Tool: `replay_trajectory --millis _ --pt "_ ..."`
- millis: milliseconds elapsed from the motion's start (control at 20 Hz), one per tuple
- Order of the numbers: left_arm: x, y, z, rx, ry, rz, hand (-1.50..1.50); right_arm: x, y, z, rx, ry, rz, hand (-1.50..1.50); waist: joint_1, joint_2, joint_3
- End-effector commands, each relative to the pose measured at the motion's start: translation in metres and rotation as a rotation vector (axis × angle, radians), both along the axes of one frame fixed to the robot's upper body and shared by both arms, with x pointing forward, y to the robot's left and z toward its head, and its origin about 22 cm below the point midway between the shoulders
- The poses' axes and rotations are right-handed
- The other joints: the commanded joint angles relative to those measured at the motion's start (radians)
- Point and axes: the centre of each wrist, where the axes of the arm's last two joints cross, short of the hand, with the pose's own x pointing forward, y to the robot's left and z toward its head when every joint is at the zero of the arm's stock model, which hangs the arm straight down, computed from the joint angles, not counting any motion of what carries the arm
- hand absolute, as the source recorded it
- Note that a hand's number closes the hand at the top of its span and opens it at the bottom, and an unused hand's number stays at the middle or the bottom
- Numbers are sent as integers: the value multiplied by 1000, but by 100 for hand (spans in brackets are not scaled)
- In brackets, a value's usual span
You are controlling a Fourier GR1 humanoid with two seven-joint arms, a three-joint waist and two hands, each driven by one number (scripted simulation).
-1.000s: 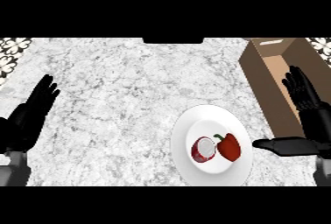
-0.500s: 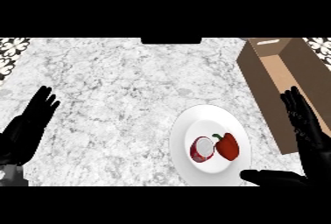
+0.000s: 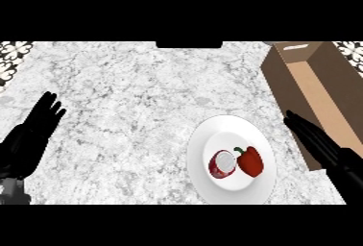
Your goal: Pick the can from the plate and place it in the cardboard box
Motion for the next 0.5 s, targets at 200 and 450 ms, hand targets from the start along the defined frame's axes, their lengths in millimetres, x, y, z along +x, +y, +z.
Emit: replay_trajectory --millis 200,450 --pt "4 -19 6 6 5 -29 0 -9 54 22 -316 224 -53 -150 18 3 3" --pt "-1 -22 1 13 -13 -31 0 16 97 15 -310 384 -63 -150 19 5 4"
